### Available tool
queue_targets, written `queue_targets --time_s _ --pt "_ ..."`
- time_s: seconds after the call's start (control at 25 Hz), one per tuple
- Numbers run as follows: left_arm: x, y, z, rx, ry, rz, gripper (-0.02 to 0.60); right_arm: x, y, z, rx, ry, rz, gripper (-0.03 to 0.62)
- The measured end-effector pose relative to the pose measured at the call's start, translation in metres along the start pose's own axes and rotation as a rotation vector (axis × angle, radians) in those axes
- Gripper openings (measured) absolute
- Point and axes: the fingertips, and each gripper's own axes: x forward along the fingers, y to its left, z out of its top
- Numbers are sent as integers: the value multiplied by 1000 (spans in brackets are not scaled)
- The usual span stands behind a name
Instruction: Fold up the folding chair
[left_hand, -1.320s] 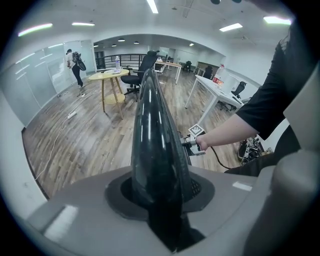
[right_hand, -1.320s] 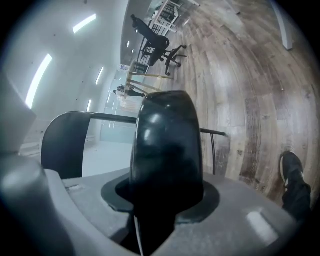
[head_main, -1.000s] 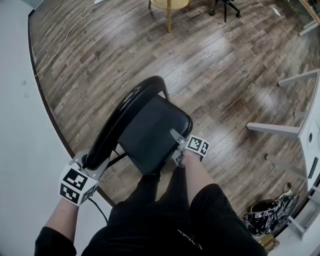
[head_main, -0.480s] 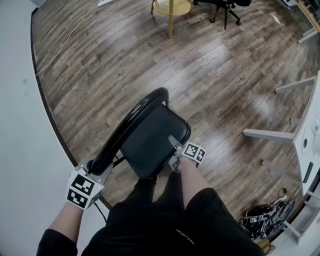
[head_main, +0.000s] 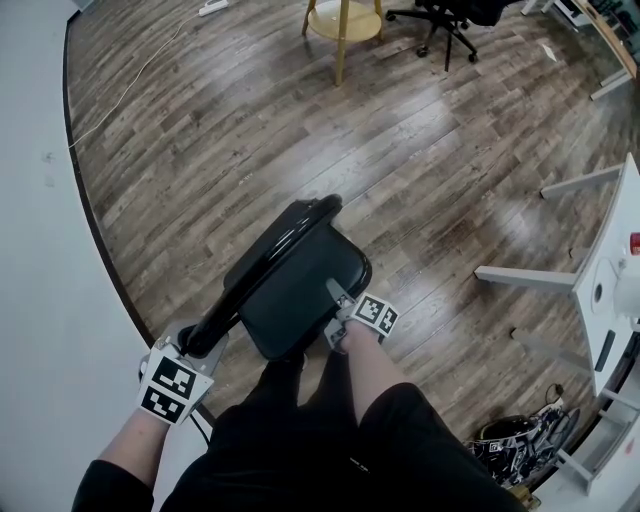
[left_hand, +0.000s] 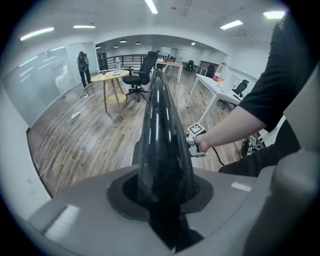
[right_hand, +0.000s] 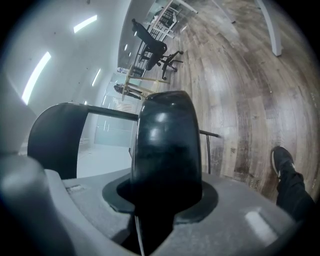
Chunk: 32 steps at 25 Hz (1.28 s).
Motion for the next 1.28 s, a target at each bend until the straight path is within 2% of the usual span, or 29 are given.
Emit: queue_targets --time_s 0.36,0.96,1.28 --pt "-1 -10 -8 43 8 15 98 2 14 -8 12 -17 -42 155" --pt "-14 -23 -12 50 20 14 92 0 47 -23 46 -47 -92 135" --pt "-17 -29 -12 83 41 26 83 4 63 -25 57 -66 -128 127"
